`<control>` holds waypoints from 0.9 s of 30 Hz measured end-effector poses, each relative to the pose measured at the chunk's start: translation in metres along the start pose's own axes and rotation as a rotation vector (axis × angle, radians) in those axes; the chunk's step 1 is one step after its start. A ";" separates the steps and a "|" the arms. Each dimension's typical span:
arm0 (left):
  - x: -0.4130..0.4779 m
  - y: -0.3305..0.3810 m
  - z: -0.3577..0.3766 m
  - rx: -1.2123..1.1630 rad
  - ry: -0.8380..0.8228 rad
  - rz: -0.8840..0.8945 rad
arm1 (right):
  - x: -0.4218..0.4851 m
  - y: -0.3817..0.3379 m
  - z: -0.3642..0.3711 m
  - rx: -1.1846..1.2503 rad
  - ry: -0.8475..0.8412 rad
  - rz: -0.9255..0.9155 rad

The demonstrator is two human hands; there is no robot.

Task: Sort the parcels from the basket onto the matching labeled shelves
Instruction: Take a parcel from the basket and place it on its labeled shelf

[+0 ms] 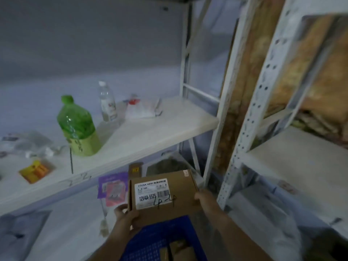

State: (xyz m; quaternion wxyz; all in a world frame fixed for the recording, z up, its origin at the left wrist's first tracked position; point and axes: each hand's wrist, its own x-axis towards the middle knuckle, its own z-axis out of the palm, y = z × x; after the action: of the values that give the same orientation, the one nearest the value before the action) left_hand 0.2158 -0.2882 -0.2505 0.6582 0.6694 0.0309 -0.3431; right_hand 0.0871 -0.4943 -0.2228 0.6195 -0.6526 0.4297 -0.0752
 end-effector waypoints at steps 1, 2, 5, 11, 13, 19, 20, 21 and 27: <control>-0.019 0.017 0.004 0.025 -0.073 0.068 | -0.021 -0.014 -0.013 -0.012 0.014 -0.047; -0.044 0.037 0.010 0.055 -0.130 0.140 | -0.042 -0.028 -0.025 -0.028 0.029 -0.105; -0.107 0.077 0.017 0.227 -0.232 0.399 | -0.118 -0.064 -0.050 -0.093 0.122 -0.296; -0.248 0.145 0.016 0.349 -0.279 0.824 | -0.282 -0.130 -0.082 -0.137 0.476 -0.661; -0.293 0.169 0.021 0.392 -0.272 0.949 | -0.334 -0.148 -0.093 -0.150 0.560 -0.750; -0.411 0.220 0.074 0.368 -0.353 1.194 | -0.478 -0.176 -0.142 -0.244 0.782 -0.911; -0.432 0.225 0.085 0.342 -0.392 1.234 | -0.502 -0.179 -0.153 -0.227 0.805 -0.961; -0.454 0.229 0.096 0.327 -0.426 1.273 | -0.525 -0.181 -0.166 -0.207 0.841 -0.999; -0.552 0.214 0.158 0.299 -0.497 1.379 | -0.626 -0.171 -0.241 -0.252 1.022 -0.943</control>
State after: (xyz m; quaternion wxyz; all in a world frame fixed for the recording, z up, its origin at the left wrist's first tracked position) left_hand -0.1661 -0.2328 0.2254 0.6137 0.5219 -0.5924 0.0055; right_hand -0.3721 -0.2874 0.2515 0.1612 -0.7189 0.3434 -0.5824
